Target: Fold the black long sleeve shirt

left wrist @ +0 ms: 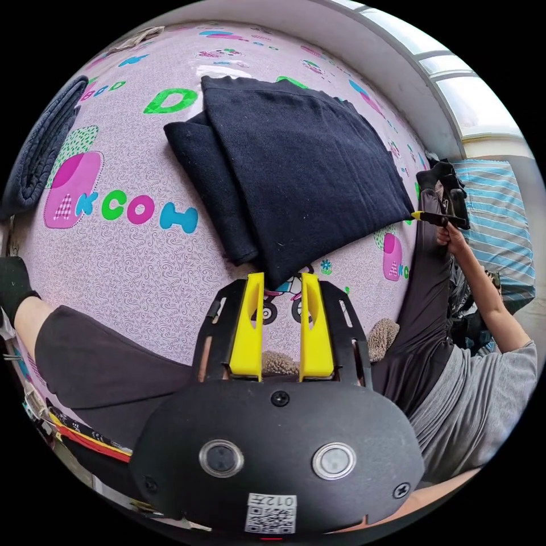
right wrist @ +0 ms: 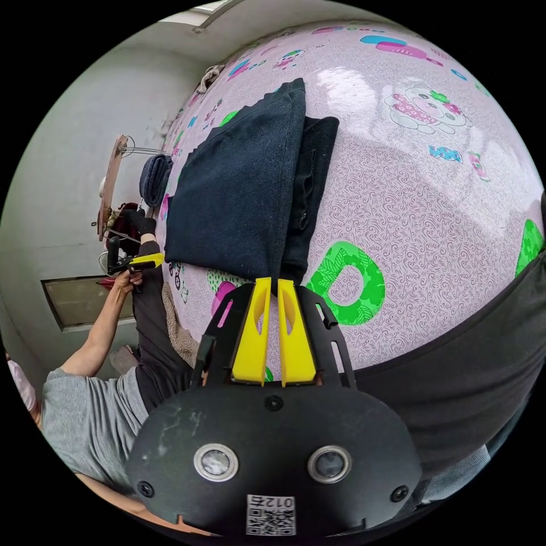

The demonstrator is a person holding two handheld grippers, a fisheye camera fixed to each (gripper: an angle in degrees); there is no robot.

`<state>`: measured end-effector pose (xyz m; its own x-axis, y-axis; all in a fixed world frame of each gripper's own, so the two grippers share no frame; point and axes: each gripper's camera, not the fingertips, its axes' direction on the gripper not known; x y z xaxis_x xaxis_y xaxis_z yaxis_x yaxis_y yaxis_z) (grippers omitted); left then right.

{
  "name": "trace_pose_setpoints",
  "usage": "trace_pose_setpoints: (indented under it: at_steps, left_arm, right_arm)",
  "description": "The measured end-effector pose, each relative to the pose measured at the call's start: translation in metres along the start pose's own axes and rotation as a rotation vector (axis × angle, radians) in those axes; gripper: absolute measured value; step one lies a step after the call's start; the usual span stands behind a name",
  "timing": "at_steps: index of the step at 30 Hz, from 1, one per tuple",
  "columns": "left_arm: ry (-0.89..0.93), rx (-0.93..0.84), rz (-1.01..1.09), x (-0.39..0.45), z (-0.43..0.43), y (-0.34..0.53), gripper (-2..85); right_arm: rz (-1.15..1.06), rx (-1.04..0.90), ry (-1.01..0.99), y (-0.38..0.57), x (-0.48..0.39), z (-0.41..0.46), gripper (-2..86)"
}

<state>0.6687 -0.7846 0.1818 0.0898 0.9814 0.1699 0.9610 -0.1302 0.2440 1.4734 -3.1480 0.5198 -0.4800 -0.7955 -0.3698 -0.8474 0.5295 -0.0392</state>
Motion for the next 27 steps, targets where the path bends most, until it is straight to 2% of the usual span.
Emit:
trace_pose_setpoints:
  at_steps: [7, 10, 15, 18, 21, 23, 27]
  left_arm:
    - [-0.024, -0.023, 0.026, 0.006, 0.015, -0.024, 3.5]
    - [0.021, -0.055, 0.007, -0.001, 0.009, -0.03, 2.1]
    - [-0.002, -0.124, 0.04, 0.003, -0.015, -0.024, 1.1]
    - [-0.031, -0.288, 0.073, 0.008, 0.021, -0.021, 0.8]
    - [-0.067, -0.417, 0.094, 0.016, 0.067, -0.015, 0.8]
    - [-0.096, -0.452, 0.094, 0.02, 0.087, -0.011, 0.9]
    - [-0.087, -0.385, 0.047, 0.015, 0.082, 0.005, 1.5]
  right_arm:
    - [0.021, -0.005, 0.005, 0.062, 0.013, 0.007, 0.1]
    - [-0.003, -0.041, 0.03, 0.086, 0.008, 0.001, -0.1]
    - [-0.091, -0.251, 0.192, 0.135, -0.018, -0.018, -0.3]
    - [-0.097, -0.445, 0.266, 0.172, -0.014, 0.031, -0.1]
    - [-0.105, -0.55, 0.302, 0.213, -0.012, 0.076, 0.3]
    - [-0.114, -0.537, 0.321, 0.23, -0.018, 0.073, 0.8]
    - [-0.109, -0.528, 0.372, 0.274, -0.025, 0.045, 2.3]
